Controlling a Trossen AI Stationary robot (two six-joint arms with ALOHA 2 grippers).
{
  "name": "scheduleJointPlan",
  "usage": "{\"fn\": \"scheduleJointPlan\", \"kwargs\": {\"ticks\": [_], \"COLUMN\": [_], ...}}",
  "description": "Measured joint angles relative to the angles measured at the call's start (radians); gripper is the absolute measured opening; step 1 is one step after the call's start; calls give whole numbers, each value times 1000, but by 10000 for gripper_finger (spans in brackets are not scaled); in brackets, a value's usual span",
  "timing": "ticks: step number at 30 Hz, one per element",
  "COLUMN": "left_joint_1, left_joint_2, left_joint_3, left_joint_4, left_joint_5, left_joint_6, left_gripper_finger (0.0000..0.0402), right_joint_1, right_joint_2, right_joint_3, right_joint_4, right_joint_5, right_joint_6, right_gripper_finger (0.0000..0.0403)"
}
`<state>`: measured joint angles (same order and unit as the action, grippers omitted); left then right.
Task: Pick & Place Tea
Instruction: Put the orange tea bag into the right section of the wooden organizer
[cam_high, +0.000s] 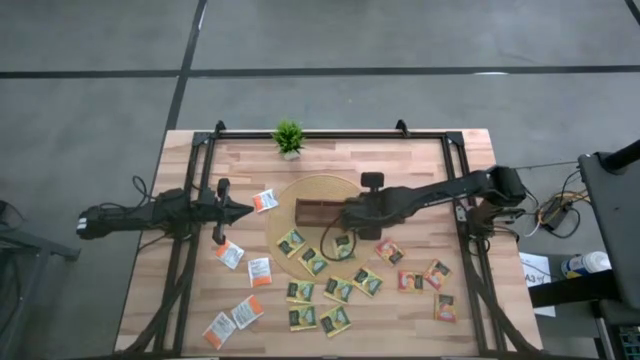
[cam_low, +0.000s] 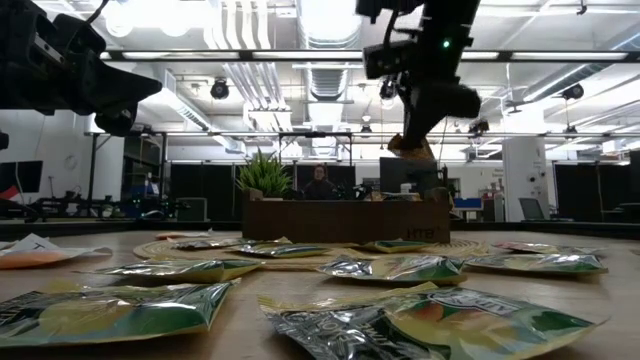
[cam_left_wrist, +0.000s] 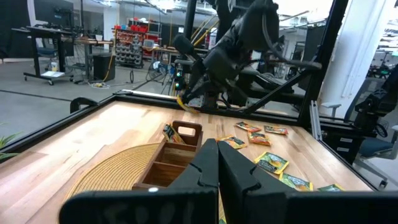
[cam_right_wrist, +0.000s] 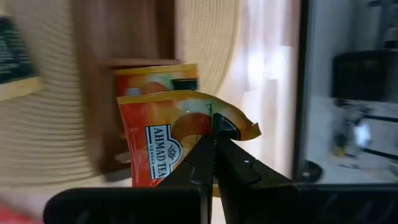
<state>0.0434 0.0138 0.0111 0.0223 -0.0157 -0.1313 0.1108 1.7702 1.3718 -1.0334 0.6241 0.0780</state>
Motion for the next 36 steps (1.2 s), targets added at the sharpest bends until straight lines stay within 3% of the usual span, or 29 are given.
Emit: {"fn": "scheduleJointPlan", "kwargs": {"ticks": [8, 23, 36], "left_joint_1": [0, 0, 0], "left_joint_2": [1, 1, 1], "left_joint_3": [0, 0, 0], "left_joint_4": [0, 0, 0], "left_joint_5": [0, 0, 0], "left_joint_6": [0, 0, 0], "left_gripper_finger": [0, 0, 0], "right_joint_1": [0, 3, 7], "right_joint_2": [74, 95, 95], "right_joint_3": [43, 23, 15], "right_joint_4": [-63, -55, -2], "right_joint_5": [106, 112, 78], "right_joint_6": [23, 130, 129], "right_gripper_finger": [8, 8, 8]}}
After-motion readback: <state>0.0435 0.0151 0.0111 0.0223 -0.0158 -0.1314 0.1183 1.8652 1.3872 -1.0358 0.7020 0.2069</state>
